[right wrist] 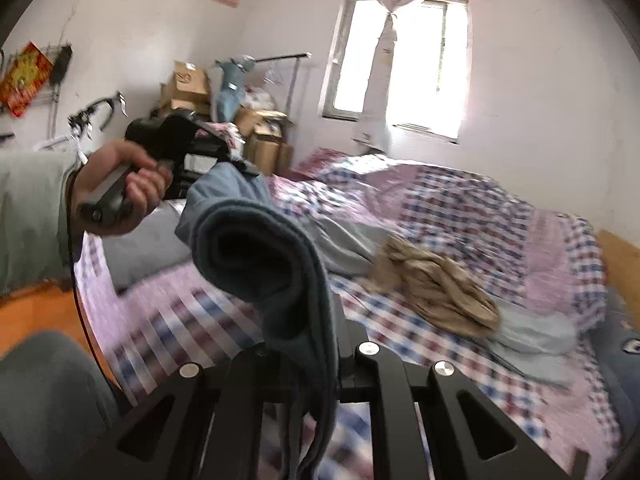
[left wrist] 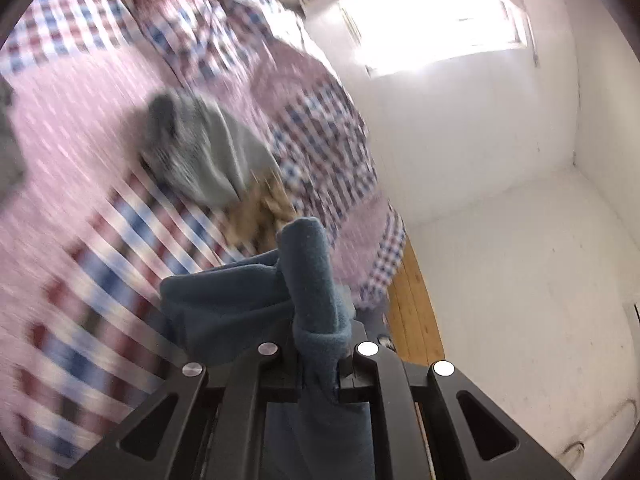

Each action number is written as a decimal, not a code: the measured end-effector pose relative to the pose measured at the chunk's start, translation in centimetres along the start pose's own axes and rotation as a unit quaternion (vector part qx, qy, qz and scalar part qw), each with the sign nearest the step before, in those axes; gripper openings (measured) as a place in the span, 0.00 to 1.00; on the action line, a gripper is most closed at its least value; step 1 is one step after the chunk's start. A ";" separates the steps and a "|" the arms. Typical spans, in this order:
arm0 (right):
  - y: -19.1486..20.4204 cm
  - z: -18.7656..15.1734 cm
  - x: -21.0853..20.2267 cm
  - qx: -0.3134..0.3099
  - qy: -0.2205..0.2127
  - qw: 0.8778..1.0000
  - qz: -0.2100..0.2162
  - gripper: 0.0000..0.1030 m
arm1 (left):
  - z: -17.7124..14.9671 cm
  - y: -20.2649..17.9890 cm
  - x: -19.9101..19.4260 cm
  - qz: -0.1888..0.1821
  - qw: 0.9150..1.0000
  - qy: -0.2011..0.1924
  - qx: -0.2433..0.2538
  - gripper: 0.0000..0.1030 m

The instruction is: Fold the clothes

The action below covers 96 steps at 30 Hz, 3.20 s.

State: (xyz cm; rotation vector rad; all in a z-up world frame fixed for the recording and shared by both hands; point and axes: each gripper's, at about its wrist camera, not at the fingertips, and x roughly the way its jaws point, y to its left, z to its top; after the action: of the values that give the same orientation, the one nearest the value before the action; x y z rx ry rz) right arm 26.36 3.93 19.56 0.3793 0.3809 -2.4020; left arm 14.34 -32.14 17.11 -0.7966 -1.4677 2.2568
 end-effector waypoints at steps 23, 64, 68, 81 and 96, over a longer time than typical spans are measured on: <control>10.3 15.2 32.0 -0.039 -0.062 0.992 0.098 0.10 | 24.1 10.8 -17.6 0.092 0.974 -0.209 0.014 0.08; 29.6 -1.3 30.0 -0.326 -0.065 0.918 0.216 0.13 | 11.9 30.3 -33.1 0.130 0.945 -0.288 -0.088 0.09; 29.6 -2.2 29.1 -0.330 -0.051 0.915 0.227 0.31 | 10.3 33.0 -34.0 0.156 0.929 -0.302 -0.143 0.37; 21.3 -1.4 19.5 -0.229 -0.067 0.953 0.186 0.72 | 4.4 23.6 -37.2 0.204 0.902 -0.379 -0.034 0.83; 3.0 1.9 4.5 -0.004 -0.125 0.989 0.075 0.87 | -0.2 -0.1 -23.2 0.104 0.935 -0.291 0.174 0.95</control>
State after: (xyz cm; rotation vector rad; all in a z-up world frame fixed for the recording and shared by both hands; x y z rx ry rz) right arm 24.65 -1.54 19.14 0.0963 0.2406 -2.2649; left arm 32.75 -44.82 23.44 -0.1769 -1.1615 2.9741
